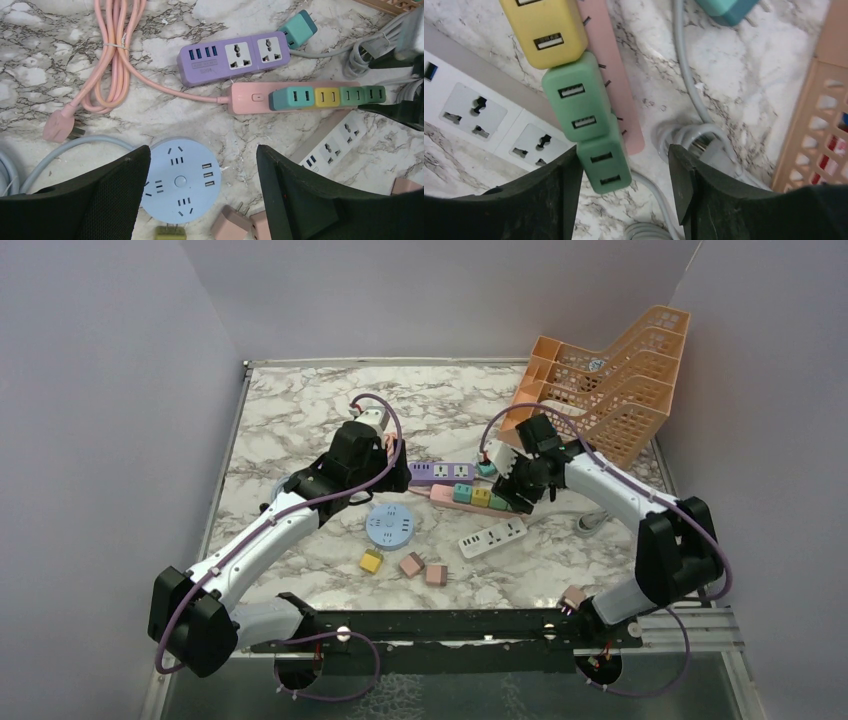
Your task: Insert the plug
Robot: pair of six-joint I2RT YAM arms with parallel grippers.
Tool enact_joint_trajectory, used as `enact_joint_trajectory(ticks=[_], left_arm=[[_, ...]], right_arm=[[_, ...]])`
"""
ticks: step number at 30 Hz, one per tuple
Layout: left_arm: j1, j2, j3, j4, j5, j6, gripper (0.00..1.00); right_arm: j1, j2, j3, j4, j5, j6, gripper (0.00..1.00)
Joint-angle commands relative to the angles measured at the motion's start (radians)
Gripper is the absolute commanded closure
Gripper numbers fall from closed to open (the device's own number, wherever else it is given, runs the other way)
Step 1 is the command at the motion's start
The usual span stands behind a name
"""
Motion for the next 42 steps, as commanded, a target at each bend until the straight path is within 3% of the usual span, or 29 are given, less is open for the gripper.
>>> enact_joint_trajectory(ticks=[1,6,9,15,19,22,24,27,29,32,36,42], left_arm=[[0.006,-0.016,0.044,0.005,-0.012,0.027,0.2],[0.006,-0.012,0.053,0.004,-0.011,0.035,0.2],[0.006,-0.013,0.054,0.004,0.013,0.039,0.2],[0.002,-0.019,0.045,0.011,0.083,0.024,0.2],[-0.002,-0.022,0.032,0.025,0.114,0.005,0.2],[-0.004,-0.03,0.022,0.029,0.12,-0.001,0.2],[-0.006,-0.039,0.015,0.029,0.12,0.0,0.2],[-0.014,-0.048,0.004,0.034,0.135,0.008,0.2],[-0.029,-0.053,0.001,0.056,0.178,0.031,0.2],[-0.066,-0.048,0.006,0.088,0.259,0.071,0.2],[-0.152,-0.019,0.012,0.154,0.368,0.1,0.2],[-0.333,0.1,0.032,0.317,0.368,0.072,0.2]], right_arm=[[-0.01,-0.184,0.051,0.085,0.132,0.136,0.36],[-0.01,-0.388,0.013,0.171,0.281,0.41,0.35],[-0.01,-0.489,-0.009,0.162,0.347,0.679,0.35],[-0.01,-0.605,-0.039,-0.094,0.477,1.341,0.52],[-0.01,-0.687,-0.136,-0.169,0.463,1.542,0.53],[-0.01,-0.729,-0.185,-0.34,0.576,1.803,0.48],[-0.01,-0.756,-0.209,-0.422,0.62,1.908,0.34],[-0.01,-0.781,-0.233,-0.486,0.652,1.998,0.23],[-0.01,-0.776,-0.239,-0.504,0.663,2.021,0.21],[-0.011,-0.733,-0.247,-0.52,0.666,2.05,0.2],[-0.01,-0.675,-0.219,-0.458,0.639,1.965,0.2],[-0.01,-0.675,-0.153,-0.425,0.644,1.936,0.24]])
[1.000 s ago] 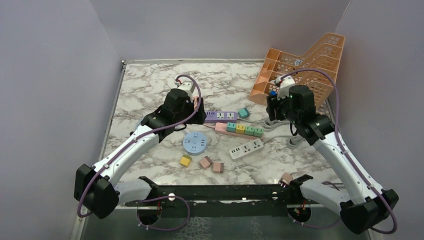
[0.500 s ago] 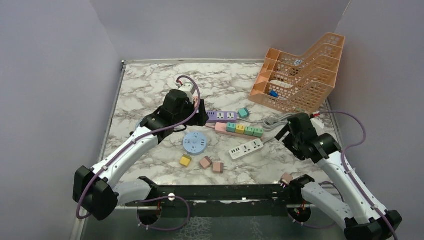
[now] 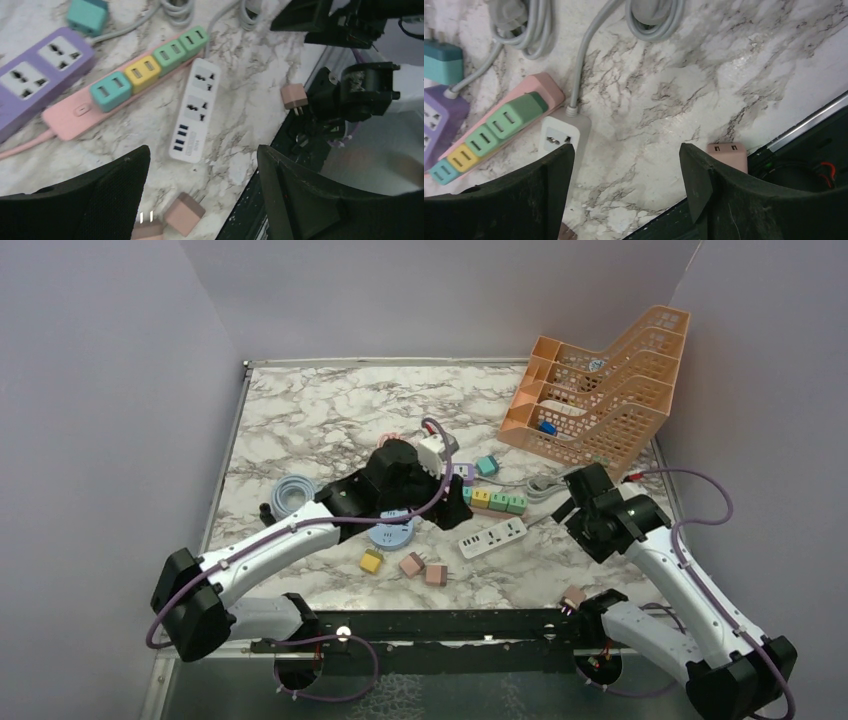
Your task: Insert the plug
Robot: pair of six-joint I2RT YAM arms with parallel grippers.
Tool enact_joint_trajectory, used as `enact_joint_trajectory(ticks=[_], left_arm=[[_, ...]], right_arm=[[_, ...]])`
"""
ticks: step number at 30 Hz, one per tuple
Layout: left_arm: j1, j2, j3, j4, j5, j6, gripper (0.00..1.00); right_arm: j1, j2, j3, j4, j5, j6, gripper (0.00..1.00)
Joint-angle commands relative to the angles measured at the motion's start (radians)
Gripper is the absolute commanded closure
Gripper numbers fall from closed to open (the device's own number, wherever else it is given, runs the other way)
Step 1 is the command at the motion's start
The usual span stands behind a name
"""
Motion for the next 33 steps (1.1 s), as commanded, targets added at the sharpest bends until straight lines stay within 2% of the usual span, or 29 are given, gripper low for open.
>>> enact_joint_trajectory(ticks=[1,5,11,16,24,33], left_arm=[[-0.122,0.114,0.04,0.164,0.024,0.002,0.2],[-0.247,0.244,0.105,0.231,-0.096,-0.032,0.2],[-0.419,0.408,0.096,0.468,-0.261,-0.09,0.18],[-0.528,0.609,0.22,0.48,-0.357,-0.071,0.18],[-0.577,0.806,0.368,0.469,-0.333,-0.052,0.3],[-0.583,0.905,0.43,0.476,-0.225,0.017,0.32]], right_arm=[[-0.003,-0.026,0.08,0.036,0.046,-0.009,0.24],[-0.003,-0.055,0.135,0.019,0.052,0.009,0.27],[-0.003,-0.105,0.25,-0.023,0.043,0.049,0.31],[-0.003,-0.144,0.337,-0.026,-0.006,0.041,0.32],[-0.004,-0.22,0.351,-0.046,-0.056,0.03,0.34],[-0.003,-0.246,0.345,-0.047,-0.075,0.006,0.35]])
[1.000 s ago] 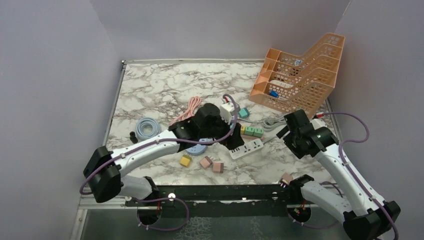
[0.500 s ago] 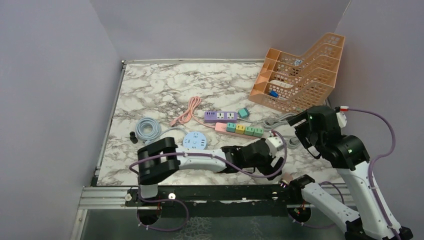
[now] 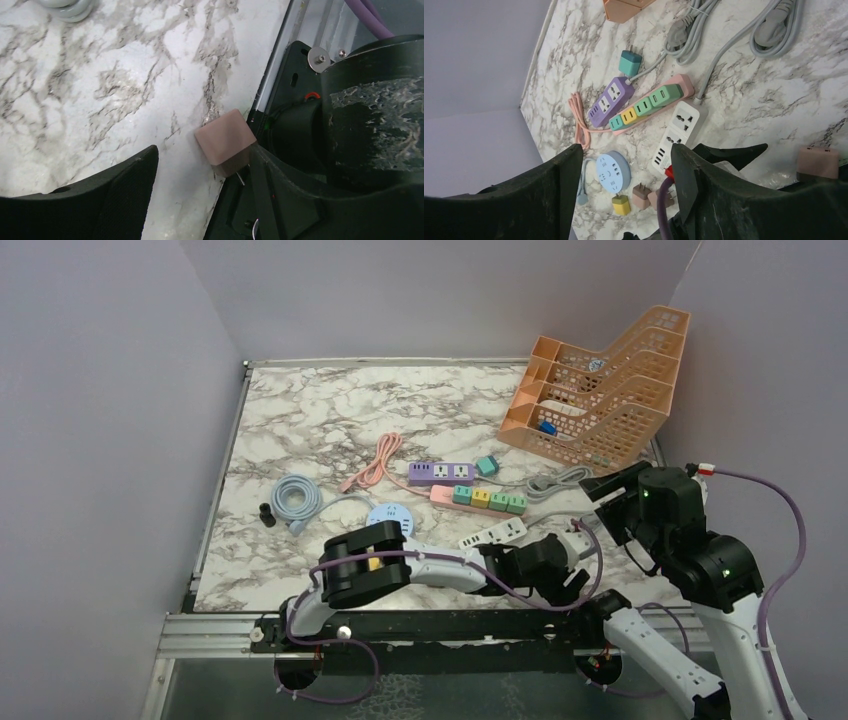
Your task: Insert the plug
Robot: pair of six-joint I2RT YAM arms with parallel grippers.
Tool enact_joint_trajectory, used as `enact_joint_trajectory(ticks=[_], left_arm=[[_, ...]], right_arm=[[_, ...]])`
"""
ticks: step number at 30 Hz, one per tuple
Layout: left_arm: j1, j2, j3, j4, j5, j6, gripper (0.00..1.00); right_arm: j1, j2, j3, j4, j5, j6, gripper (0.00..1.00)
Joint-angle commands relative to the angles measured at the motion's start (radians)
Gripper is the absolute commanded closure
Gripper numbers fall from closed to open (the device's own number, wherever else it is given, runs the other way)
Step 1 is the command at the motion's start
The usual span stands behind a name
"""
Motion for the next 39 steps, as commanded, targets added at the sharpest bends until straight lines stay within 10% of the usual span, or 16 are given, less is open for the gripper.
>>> enact_joint_trajectory(ticks=[1,18,28,39], left_arm=[[-0.008,0.048,0.053,0.035,0.085,0.069,0.32],[-0.019,0.178,0.157,-0.086,0.09,0.128,0.17],[-0.018,0.135,0.115,-0.188,-0.085,0.167,0.39],[0.033,0.017,-0.001,-0.202,-0.077,0.105,0.4]], right_arm=[[-0.003,0.0,0.002,-0.018,-0.018,-0.025,0.35],[-0.003,-0.006,-0.007,-0.015,-0.034,-0.059,0.36],[-0.003,-0.008,-0.013,-0.011,-0.029,-0.059,0.36],[-0.003,-0.001,-0.014,0.002,-0.032,-0.065,0.36]])
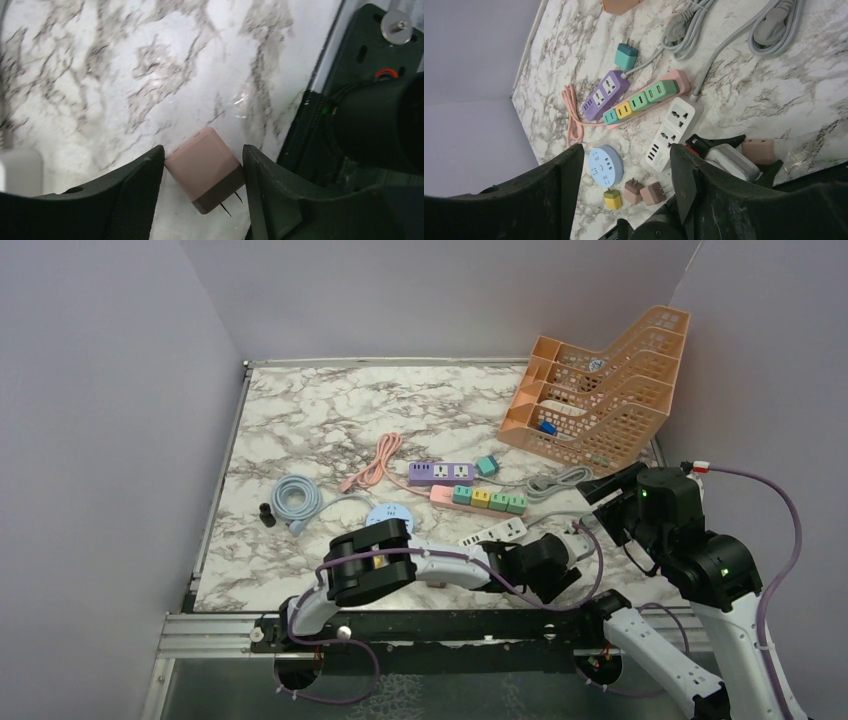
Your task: Insert the plug
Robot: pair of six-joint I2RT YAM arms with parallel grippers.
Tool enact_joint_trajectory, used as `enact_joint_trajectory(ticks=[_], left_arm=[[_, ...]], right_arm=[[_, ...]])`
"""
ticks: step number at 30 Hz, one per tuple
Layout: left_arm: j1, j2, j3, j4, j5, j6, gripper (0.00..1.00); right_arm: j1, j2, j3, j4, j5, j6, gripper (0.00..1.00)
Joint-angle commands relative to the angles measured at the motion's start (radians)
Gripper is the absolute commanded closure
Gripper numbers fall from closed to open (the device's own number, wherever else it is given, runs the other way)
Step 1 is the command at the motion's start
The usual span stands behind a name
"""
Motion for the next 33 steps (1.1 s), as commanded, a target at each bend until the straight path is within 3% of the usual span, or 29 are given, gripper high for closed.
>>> enact_joint_trajectory(ticks=[1,5,8,10,15,18,23,29,33], left_arm=[[0.025,-0.049,-0.063,-0.089,-0.013,-0.017,0.39],[0.025,-0.066,-0.066,-0.123,0.015,-0.041,0.3],[0.025,-0.069,-0.068,-0.138,0.019,-0.058,0.29],[0.025,-0.07,-0.072,-0.139,0.018,-0.061,0.34],[0.025,-0.084,-0.082,-0.14,0.014,-0.058,0.6],[0.025,-0.112,-0.1,-0.13,0.008,-0.047,0.68],[0.03,-0.202,-0.153,-0.089,0.007,-0.008,0.74],[0.053,-0.405,-0.318,0.042,-0.016,0.032,0.74],[0.086,-0.56,-0.447,0.14,-0.025,0.046,0.75]], right_arm=[[-0.001,-0.002,-0.008,0.003,-0.007,-0.013,0.36],[-0.001,0.002,-0.012,0.013,-0.01,-0.016,0.36],[-0.001,0.004,-0.013,0.02,-0.012,-0.019,0.36],[-0.002,0.004,-0.016,0.023,-0.012,-0.021,0.36],[-0.002,0.007,-0.019,0.031,-0.019,-0.024,0.37],[-0.001,0.006,-0.022,0.034,-0.022,-0.031,0.37],[-0.002,-0.014,-0.054,0.095,-0.073,-0.122,0.36],[-0.002,-0.09,-0.127,0.183,-0.174,-0.27,0.2],[-0.001,-0.191,-0.193,0.291,-0.263,-0.36,0.19]])
